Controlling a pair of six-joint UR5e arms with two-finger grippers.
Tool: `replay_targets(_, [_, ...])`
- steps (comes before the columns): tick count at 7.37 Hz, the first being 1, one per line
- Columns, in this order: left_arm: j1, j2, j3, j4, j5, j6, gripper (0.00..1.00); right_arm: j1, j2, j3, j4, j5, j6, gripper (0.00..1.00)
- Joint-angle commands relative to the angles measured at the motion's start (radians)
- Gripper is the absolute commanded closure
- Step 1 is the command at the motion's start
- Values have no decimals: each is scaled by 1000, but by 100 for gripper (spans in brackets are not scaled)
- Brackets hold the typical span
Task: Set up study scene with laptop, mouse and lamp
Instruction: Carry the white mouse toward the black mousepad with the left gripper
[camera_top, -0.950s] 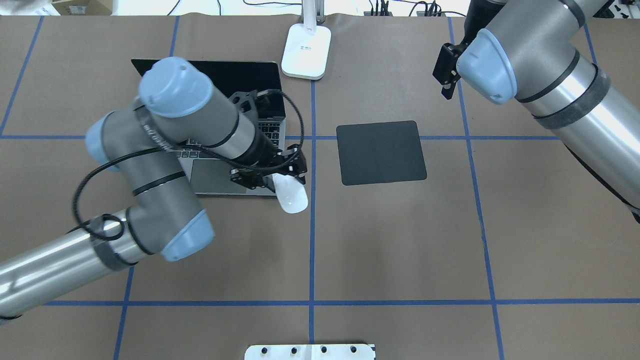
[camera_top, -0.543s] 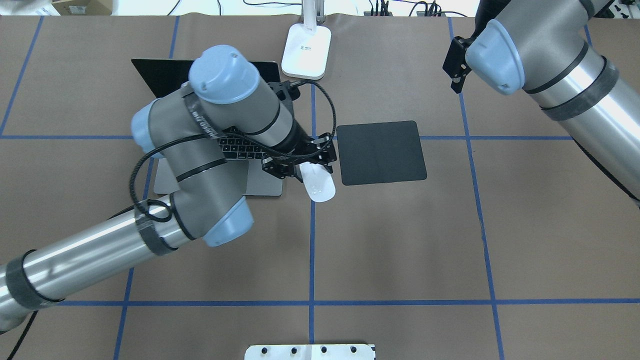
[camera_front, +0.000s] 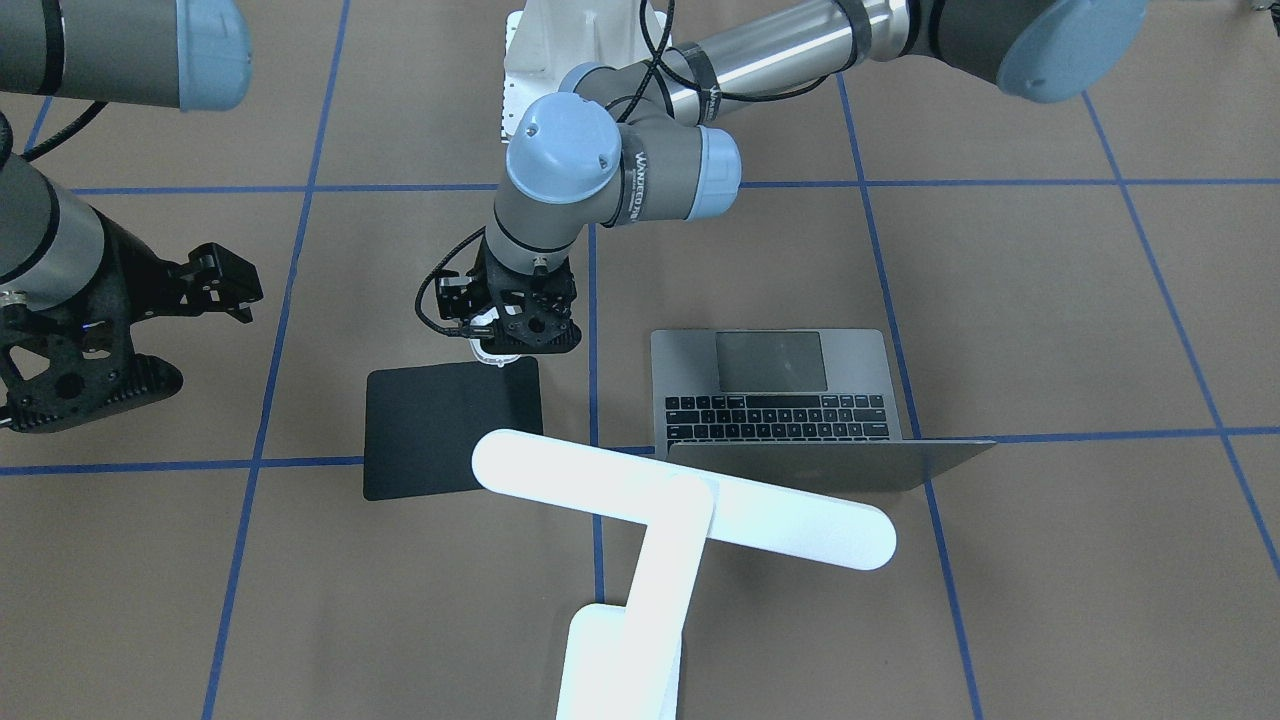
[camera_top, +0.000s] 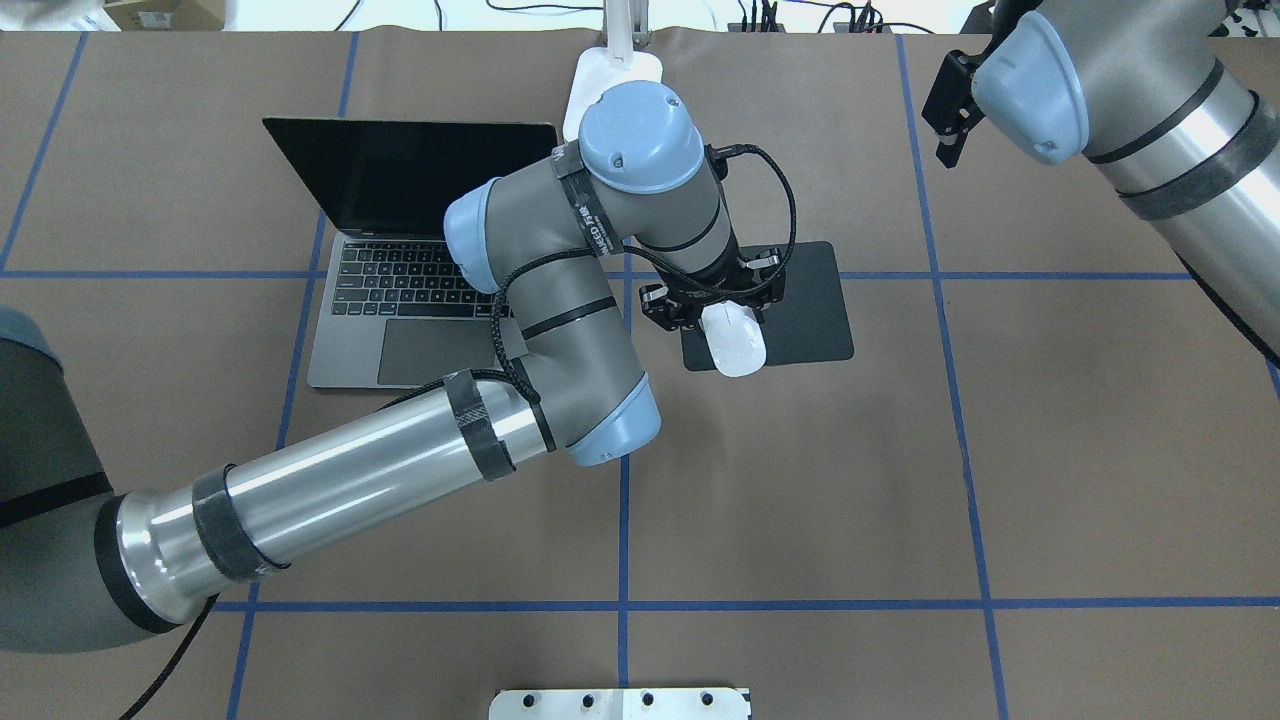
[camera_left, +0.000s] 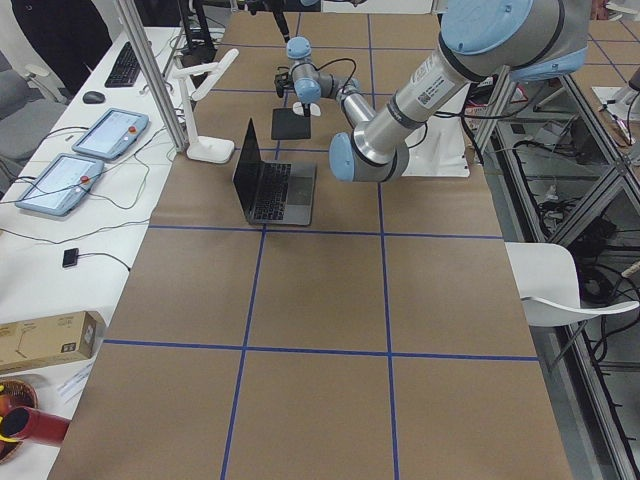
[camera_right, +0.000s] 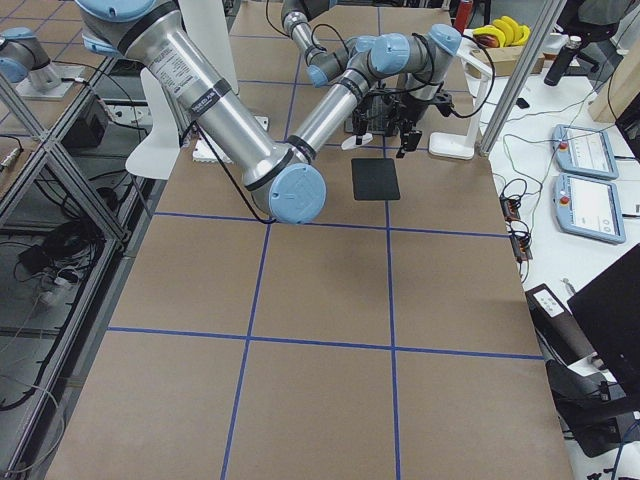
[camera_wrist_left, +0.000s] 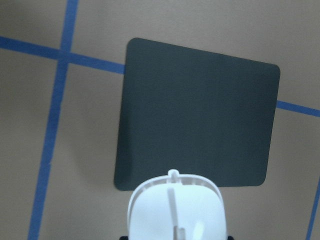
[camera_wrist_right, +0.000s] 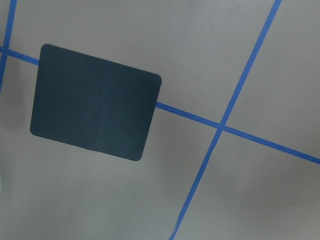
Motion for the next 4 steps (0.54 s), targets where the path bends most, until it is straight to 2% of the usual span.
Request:
replay_targets(1, [8, -31, 63, -14, 66, 44, 39, 7, -11, 4, 0, 1, 0, 0])
replay_targets(4, [19, -79, 132, -42, 136, 55, 39, 10, -10, 11, 2, 0, 3, 0])
